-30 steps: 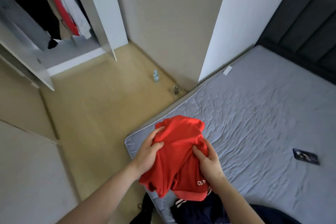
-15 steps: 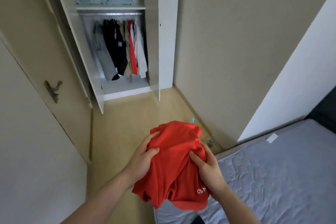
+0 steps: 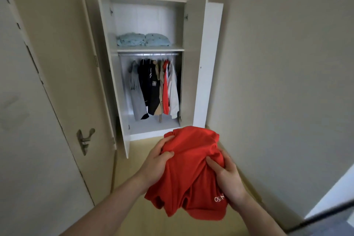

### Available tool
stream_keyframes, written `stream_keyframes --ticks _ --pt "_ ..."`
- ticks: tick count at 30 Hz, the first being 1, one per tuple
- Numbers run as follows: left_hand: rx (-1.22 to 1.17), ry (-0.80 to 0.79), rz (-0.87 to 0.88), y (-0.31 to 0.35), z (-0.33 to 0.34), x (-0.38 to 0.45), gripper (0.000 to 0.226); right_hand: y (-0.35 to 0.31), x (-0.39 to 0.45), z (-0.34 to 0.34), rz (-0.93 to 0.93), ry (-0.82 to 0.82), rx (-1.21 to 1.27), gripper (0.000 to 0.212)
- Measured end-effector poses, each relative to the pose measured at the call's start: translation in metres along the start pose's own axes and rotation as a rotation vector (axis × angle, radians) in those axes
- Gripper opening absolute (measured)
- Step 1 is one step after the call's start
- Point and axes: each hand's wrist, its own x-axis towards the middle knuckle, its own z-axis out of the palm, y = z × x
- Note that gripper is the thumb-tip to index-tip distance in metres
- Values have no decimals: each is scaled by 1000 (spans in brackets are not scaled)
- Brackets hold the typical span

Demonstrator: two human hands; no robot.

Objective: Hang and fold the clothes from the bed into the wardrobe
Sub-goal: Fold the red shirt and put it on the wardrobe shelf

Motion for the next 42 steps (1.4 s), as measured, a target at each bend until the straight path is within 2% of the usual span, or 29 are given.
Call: stream_keyframes --ticks 8,15,21,25,35,42 --pt "31 38 34 16 -34 149 47 -11 159 22 -57 -48 -29 32" --pt "51 127 67 39 -66 273 45 -40 300 47 -75 -164 7 27" --pt "20 225 97 63 -108 364 44 -69 412 85 -105 -219 -15 37" --pt "24 272 134 76 -139 431 43 -87 486 115 -139 -262 -8 34" --pt "-53 279 196 98 -224 612 44 -110 667 196 -191 -228 24 30" --pt "-50 244 235 105 -249 747 45 -113 792 216 -211 -133 9 22"
